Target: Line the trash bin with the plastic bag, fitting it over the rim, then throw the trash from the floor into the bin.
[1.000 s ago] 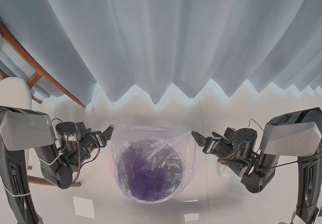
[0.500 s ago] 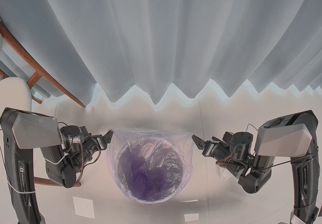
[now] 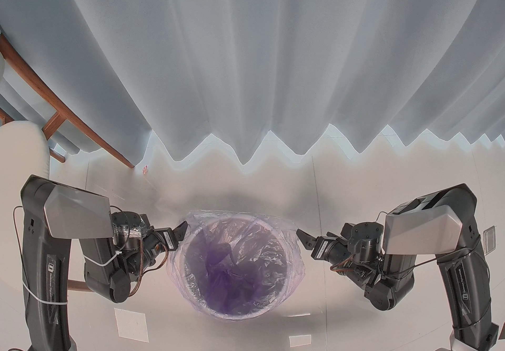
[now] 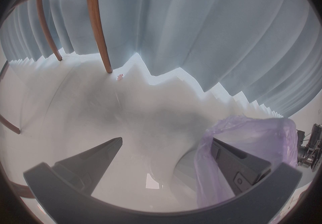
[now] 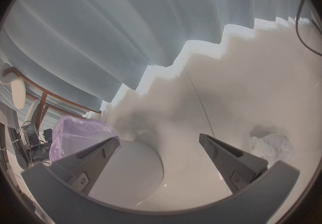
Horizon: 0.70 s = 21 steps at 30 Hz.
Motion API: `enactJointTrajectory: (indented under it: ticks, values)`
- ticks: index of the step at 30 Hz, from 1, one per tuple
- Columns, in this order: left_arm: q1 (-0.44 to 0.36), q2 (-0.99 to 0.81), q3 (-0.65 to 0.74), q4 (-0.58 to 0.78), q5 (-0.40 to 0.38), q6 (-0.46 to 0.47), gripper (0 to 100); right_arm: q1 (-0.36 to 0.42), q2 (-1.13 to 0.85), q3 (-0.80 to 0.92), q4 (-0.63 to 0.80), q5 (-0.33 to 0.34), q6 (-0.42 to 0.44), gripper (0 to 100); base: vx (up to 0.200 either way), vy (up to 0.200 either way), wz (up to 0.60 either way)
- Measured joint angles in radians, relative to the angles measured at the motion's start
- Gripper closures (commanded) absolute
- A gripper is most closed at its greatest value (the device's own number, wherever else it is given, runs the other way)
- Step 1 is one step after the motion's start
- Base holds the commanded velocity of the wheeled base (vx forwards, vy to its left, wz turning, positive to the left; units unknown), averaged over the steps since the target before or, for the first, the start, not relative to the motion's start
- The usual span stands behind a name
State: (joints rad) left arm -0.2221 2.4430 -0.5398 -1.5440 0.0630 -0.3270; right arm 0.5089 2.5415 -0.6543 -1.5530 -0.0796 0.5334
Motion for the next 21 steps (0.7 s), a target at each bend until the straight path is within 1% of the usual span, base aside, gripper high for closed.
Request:
enactJointTrajectory:
  ticks: [11, 21]
  values:
    - [-0.036, 0.029, 0.007, -0.001, 0.031, 0.003, 0, 0.001, 0.036, -0.005, 0.000, -0.001, 0.021, 0, 0.000, 0.000, 0.00]
    - [-0.054, 0.028, 0.006, -0.001, 0.052, 0.000, 0, 0.002, 0.035, 0.004, 0.000, -0.011, 0.019, 0, 0.000, 0.000, 0.00]
